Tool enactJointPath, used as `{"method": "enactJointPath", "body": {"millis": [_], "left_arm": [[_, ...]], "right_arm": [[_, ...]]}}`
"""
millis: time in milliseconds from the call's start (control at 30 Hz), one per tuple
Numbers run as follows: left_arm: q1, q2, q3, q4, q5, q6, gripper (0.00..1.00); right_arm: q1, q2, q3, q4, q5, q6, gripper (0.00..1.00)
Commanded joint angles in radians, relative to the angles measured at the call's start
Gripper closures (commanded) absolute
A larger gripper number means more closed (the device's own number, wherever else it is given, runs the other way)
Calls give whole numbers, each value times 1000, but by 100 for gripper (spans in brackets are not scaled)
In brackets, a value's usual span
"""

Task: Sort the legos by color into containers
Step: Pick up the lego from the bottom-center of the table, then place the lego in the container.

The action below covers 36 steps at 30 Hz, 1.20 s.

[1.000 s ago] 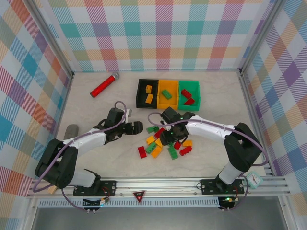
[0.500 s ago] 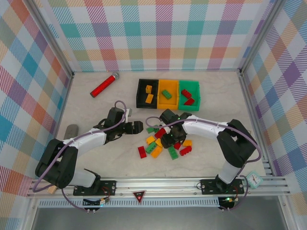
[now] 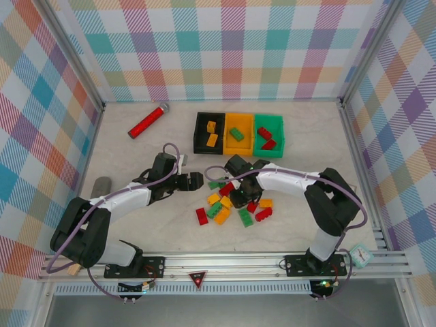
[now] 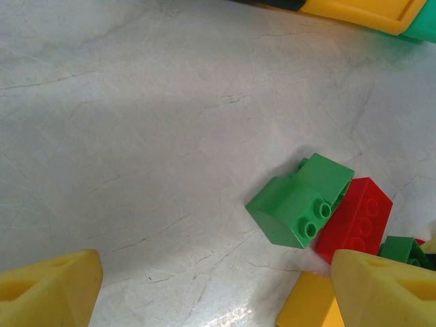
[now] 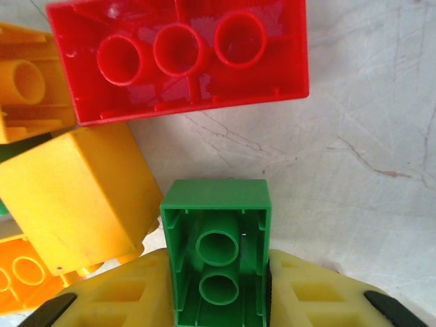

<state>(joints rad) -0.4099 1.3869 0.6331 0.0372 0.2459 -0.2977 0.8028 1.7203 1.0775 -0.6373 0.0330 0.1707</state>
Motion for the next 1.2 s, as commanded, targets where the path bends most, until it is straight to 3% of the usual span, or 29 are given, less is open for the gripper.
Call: {"method": "enactJointPath", "body": {"millis": [0, 233, 533, 733, 900, 1000, 1167], "left_arm": [[0, 15, 29, 18, 16, 2, 13], [0, 23, 27, 26, 29, -3, 13], [0, 27, 27, 29, 32, -3, 13], [0, 26, 30, 27, 36, -2, 13], [-1, 27, 29, 27, 38, -1, 13], [-1, 30, 32, 22, 41, 1, 13], [-1, 35, 36, 25, 46, 1, 13]], "right_arm": [[1, -54, 39, 45, 3, 11, 67], [-47, -38, 153, 88, 79, 75, 67], [-177, 118, 409, 75, 108, 144, 66], [-240, 251, 603, 26, 116, 131, 62], [-257, 334, 727, -29, 145, 88, 53], [-257, 333, 715, -35, 142, 86, 44], [-250, 233, 564, 30, 53, 99, 43]]}}
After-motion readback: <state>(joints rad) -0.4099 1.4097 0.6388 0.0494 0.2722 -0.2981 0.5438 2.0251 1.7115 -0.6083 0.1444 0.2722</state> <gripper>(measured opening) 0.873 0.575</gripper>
